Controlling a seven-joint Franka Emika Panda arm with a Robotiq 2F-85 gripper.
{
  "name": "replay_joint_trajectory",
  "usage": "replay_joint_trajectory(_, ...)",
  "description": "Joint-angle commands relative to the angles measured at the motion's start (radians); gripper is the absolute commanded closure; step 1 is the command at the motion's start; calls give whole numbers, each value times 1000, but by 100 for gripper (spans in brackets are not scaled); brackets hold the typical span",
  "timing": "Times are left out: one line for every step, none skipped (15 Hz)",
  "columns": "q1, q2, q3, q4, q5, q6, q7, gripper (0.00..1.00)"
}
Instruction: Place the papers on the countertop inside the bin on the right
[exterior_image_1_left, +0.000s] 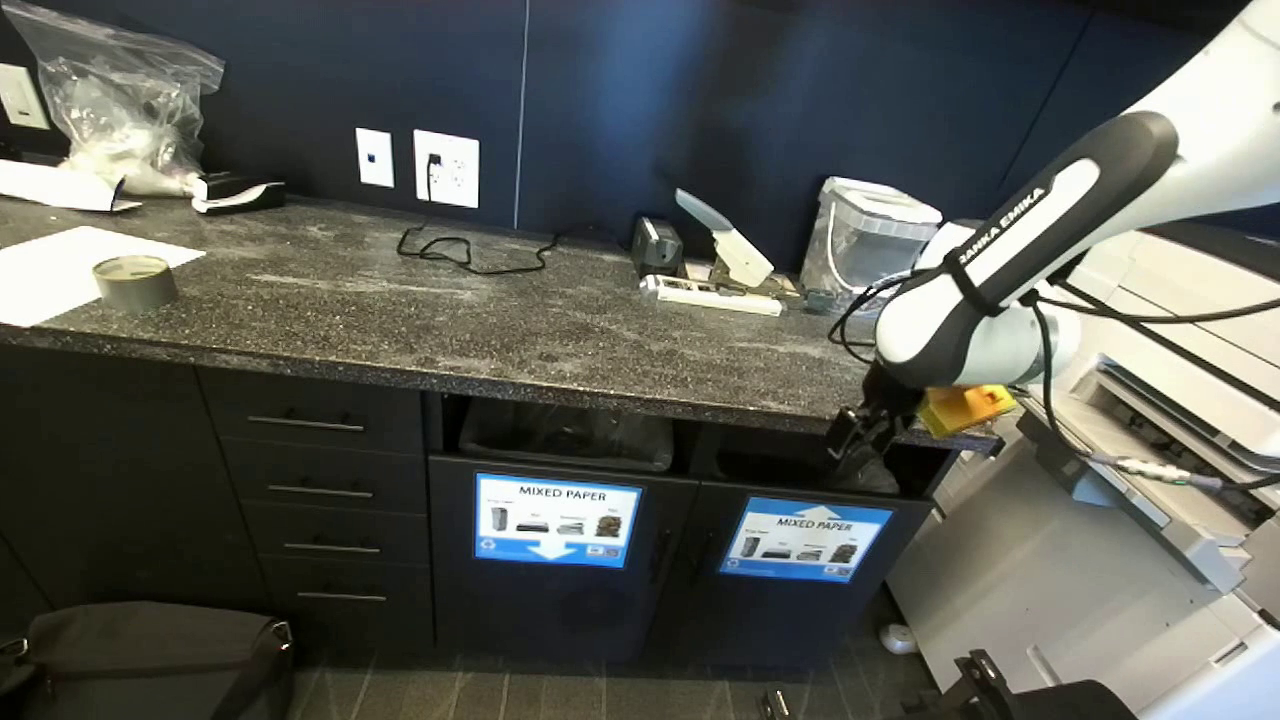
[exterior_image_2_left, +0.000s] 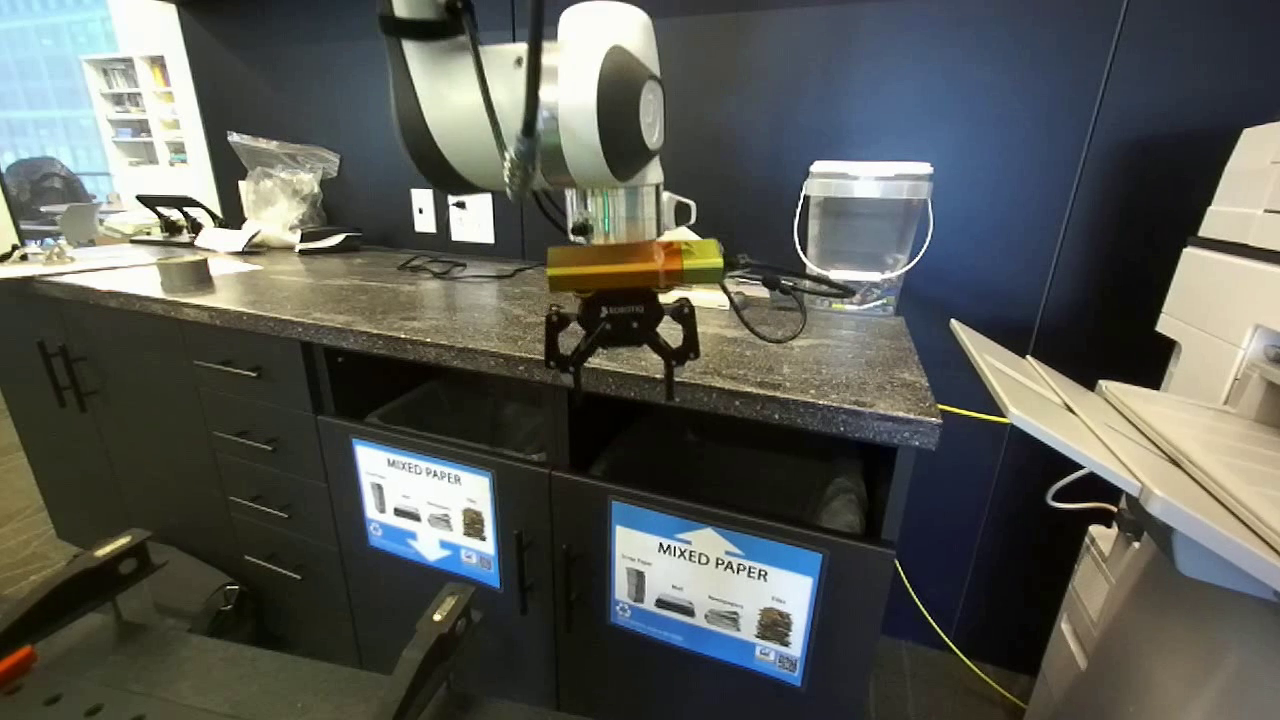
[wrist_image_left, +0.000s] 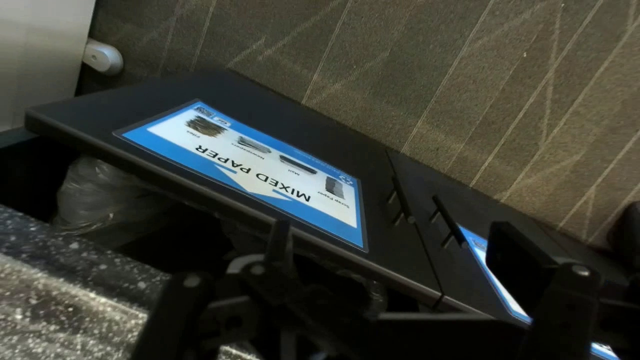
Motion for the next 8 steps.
replay_joint_trajectory(6, -254, 10, -128, 184, -150, -144, 0)
replay_joint_trajectory(25, -311, -9, -142, 231, -195, -170, 0)
replay_joint_trajectory(52, -367, -35, -156, 261, -239, -175, 0)
replay_joint_trajectory(77, -423, -60, -169, 283, -279, -169, 0)
replay_joint_trajectory(103, -481, -87, -179, 294, -325, -156, 0)
replay_joint_trajectory(129, -539, -113, -187, 291, -372, -128, 0)
replay_joint_trajectory(153, -595, -134, -193, 284, -428, -111, 0)
replay_joint_trajectory(175, -653, -151, -201, 274, -479, -90, 0)
